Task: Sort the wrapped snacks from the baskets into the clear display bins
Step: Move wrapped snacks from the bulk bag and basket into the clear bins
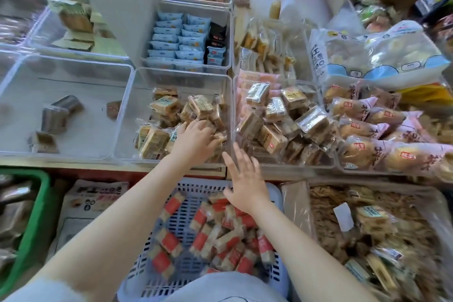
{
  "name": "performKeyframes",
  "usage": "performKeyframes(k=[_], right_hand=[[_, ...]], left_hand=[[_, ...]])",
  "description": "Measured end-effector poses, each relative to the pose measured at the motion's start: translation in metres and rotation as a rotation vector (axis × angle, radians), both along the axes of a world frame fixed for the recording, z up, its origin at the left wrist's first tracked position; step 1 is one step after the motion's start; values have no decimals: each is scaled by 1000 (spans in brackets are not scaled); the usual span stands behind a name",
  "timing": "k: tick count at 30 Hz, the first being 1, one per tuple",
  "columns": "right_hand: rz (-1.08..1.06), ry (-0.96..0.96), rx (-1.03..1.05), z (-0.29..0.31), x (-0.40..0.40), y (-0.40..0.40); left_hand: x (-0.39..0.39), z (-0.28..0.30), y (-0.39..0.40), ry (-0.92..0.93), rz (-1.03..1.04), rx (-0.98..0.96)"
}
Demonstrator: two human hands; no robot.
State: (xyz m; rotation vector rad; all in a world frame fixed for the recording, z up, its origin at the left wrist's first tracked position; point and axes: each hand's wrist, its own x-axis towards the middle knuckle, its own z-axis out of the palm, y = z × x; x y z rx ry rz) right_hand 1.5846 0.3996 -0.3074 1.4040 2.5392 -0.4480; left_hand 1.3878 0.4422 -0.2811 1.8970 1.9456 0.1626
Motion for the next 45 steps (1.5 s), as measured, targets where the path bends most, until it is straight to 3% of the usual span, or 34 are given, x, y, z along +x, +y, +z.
performKeyframes(k=[3,5,9,13,17,23,27,34,37,40,45], right_hand=[[8,13,-17,3,0,0],[-10,79,-46,11,0,2],[-187,324,-26,36,24,-12],[-448,414,63,27,93,-63],[-760,243,148,8,179,-115],[-983,-223,58,9,272,-165],[-1164,-251,-120,-1,298,-184],[-1258,207,-128,6,300,-190],[-1271,641,-188,34,287,-174],[-1329,1143,-386,56,262,-147],[-1286,1180,-587,65,207,-103]], left_hand=[[11,8,-32,-150,95,244],[25,17,-53,-219,133,284],[58,26,-81,-248,198,258],[106,16,-90,-221,11,81],[169,7,-94,-104,-258,-109],[240,-1,-114,17,-485,-239],[265,7,-127,-5,-489,-224],[279,19,-133,-38,-527,-147],[275,24,-134,-102,-502,-152],[267,33,-138,-254,-460,-114],[235,53,-137,-332,-384,59]])
